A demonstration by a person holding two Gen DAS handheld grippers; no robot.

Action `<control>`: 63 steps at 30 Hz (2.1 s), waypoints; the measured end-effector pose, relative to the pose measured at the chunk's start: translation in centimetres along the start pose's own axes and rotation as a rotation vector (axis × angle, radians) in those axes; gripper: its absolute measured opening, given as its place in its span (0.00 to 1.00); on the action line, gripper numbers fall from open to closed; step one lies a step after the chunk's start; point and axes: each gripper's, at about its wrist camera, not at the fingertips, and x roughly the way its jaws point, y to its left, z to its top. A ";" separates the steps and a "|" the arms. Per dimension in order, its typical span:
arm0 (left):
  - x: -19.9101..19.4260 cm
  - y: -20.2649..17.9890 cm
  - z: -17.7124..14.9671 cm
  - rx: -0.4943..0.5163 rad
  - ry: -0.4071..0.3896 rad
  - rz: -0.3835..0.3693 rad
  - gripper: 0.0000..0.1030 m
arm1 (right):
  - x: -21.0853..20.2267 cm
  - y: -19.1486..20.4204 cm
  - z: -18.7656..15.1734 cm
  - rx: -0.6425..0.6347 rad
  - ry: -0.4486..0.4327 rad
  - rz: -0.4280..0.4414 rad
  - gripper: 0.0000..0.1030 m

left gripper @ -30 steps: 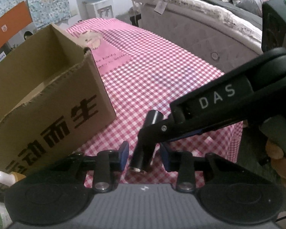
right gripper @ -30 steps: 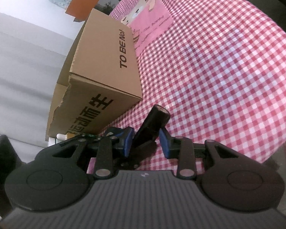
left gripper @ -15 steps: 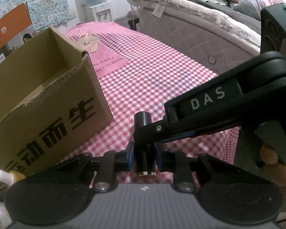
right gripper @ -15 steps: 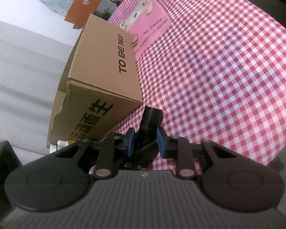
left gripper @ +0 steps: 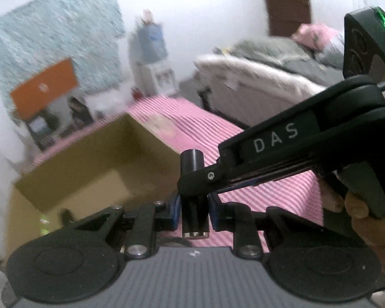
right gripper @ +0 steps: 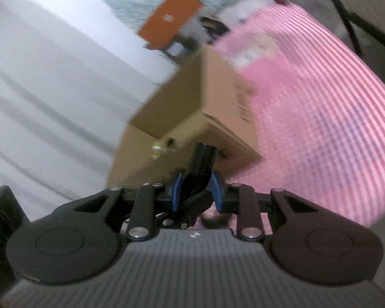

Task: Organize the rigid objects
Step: 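Carry the black cylinder into the box and open the right gripper, then grasp the purple lid by its rim with the right gripper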

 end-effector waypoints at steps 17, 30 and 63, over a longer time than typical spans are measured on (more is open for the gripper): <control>5.9 18.8 2.1 -0.269 0.277 0.077 0.22 | 20.2 10.2 9.6 -0.118 0.388 0.064 0.23; 11.6 22.4 -1.1 -0.310 0.552 0.057 0.22 | 30.6 6.8 8.3 0.052 0.693 -0.019 0.25; -5.3 17.0 0.1 -0.366 0.110 0.063 0.84 | 8.4 7.0 9.2 -0.073 0.278 0.099 0.32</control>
